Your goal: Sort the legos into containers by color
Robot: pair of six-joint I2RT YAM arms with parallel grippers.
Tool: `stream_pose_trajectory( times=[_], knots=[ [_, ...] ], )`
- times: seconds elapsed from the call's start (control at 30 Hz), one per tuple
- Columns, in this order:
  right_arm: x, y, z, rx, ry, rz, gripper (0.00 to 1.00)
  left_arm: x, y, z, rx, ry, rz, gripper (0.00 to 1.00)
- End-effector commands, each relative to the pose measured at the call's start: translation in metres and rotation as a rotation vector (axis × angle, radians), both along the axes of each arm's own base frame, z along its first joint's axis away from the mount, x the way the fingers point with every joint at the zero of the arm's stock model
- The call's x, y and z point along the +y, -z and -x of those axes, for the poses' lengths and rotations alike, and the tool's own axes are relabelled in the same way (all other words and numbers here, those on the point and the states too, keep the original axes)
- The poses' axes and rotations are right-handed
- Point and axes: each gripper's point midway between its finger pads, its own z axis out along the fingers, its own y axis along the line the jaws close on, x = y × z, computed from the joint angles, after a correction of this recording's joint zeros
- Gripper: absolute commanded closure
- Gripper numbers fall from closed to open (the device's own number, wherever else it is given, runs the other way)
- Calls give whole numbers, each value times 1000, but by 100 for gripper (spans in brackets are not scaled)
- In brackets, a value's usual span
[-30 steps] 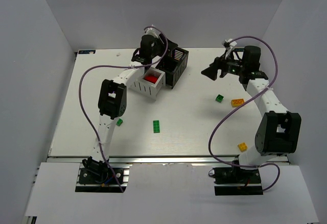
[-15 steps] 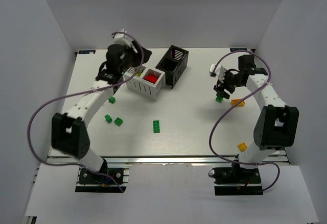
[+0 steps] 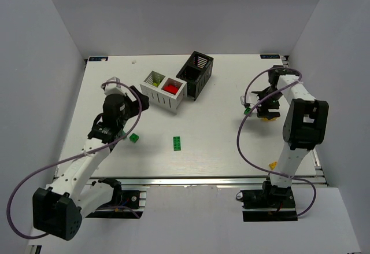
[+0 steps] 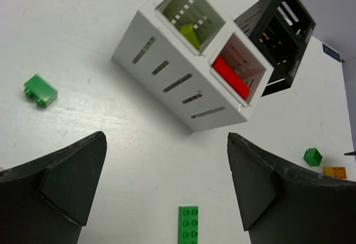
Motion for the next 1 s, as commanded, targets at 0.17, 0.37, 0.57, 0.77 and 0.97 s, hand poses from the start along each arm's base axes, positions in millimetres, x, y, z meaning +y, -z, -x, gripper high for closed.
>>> stream_pose_trajectory(
  times=[0.17, 0.37, 0.57, 0.77, 0.97],
  knots=[
    [-35, 16, -4, 56, -58, 148, 16, 17, 26, 31, 63, -80, 54, 2],
    [-32, 31, -7, 71, -26, 125, 18, 18, 31, 35, 75, -86, 62, 2],
    [-30, 46, -6, 88, -6, 111, 24, 14, 38, 33, 97, -84, 80, 2],
    [-22, 47, -3, 94, 16, 64, 38, 12, 42, 33, 105, -77, 90, 2],
    [-15, 51, 9, 113, 27, 30, 48, 10, 46, 33, 113, -73, 97, 2]
  ],
)
